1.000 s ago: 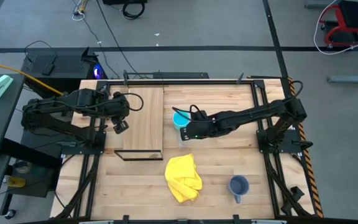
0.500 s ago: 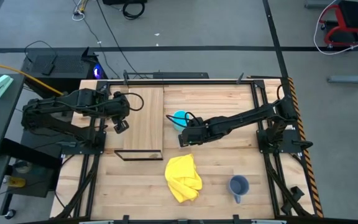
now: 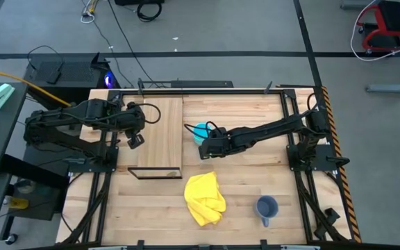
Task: Stack small to large cups/mugs on shelf
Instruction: Put the transparent mug on the shelf
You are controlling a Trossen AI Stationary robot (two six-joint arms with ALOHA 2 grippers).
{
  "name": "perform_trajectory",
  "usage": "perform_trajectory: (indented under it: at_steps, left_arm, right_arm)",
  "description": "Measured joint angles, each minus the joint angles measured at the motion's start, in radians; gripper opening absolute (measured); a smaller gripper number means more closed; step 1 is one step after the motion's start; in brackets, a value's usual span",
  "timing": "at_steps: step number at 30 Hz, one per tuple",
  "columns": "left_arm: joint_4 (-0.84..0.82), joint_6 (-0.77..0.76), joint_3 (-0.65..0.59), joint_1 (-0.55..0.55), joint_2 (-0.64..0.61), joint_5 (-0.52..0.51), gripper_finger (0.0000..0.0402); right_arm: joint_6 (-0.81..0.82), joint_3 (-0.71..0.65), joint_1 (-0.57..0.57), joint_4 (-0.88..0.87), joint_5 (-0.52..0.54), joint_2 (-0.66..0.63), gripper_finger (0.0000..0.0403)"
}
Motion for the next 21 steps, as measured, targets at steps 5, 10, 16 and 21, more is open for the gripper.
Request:
perform_trajectory:
  at_steps: [5, 10, 16, 21]
  left_arm:
    - [0.000, 0.000, 0.000, 0.000, 0.000, 0.000, 0.0124]
    - [0.000, 0.000, 0.000, 0.000, 0.000, -0.003, 0.0118]
    - [0.000, -0.003, 0.000, 0.000, 0.000, -0.003, 0.0115]
    - [0.001, -0.003, 0.000, 0.000, 0.000, -0.003, 0.0119]
  right_arm:
    - [-0.003, -0.021, -0.005, 0.018, -0.001, 0.001, 0.0070]
    - [-0.007, -0.031, -0.006, 0.022, 0.000, 0.001, 0.0070]
    - [-0.004, -0.039, -0.011, 0.022, 0.000, 0.001, 0.0070]
    - [-0.004, -0.039, -0.019, 0.021, -0.001, 0.001, 0.0070]
